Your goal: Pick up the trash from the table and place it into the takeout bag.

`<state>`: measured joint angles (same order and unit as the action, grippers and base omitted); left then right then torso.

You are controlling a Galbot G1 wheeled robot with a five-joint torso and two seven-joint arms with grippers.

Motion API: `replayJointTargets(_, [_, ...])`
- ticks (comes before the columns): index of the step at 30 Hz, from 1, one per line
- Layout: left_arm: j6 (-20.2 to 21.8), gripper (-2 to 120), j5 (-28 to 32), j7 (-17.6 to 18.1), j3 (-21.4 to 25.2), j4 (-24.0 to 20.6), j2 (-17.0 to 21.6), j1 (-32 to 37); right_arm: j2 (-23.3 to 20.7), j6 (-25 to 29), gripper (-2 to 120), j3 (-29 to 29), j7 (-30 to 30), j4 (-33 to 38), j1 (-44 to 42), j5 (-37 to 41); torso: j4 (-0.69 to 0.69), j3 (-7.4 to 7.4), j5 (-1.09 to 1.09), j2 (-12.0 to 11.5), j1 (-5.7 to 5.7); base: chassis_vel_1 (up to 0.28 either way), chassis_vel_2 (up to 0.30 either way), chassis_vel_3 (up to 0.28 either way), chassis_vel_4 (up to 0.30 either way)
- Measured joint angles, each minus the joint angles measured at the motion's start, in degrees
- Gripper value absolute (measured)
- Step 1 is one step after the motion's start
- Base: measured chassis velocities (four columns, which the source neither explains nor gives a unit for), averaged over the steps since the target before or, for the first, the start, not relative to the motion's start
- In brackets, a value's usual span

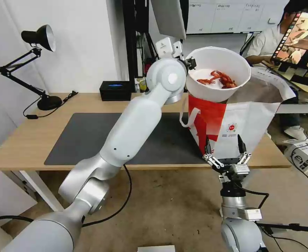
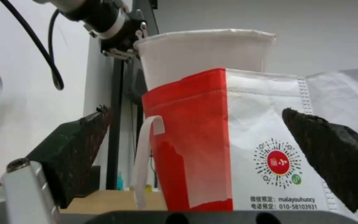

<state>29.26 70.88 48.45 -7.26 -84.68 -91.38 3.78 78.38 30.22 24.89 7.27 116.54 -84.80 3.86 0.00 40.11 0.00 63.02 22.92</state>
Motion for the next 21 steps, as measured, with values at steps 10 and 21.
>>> replayJointTargets(10, [-4.6,0,-2.9,-5.8,-2.4,4.1,0.1,1.1,0.0,0.0,100,-0.3,0.0,-0.1,0.1,0.0,0.0,0.0,0.0,0.0,-0.01,0.0,0.0,0.0,0.0])
replayJointTargets(21, [-8.2,0,-4.9,-11.6,-3.1,3.1,1.6,2.0,0.0,0.1,100,-0.6,0.0,-0.4,0.4,0.0,0.0,0.0,0.0,0.0,-0.01,0.0,0.0,0.0,0.0])
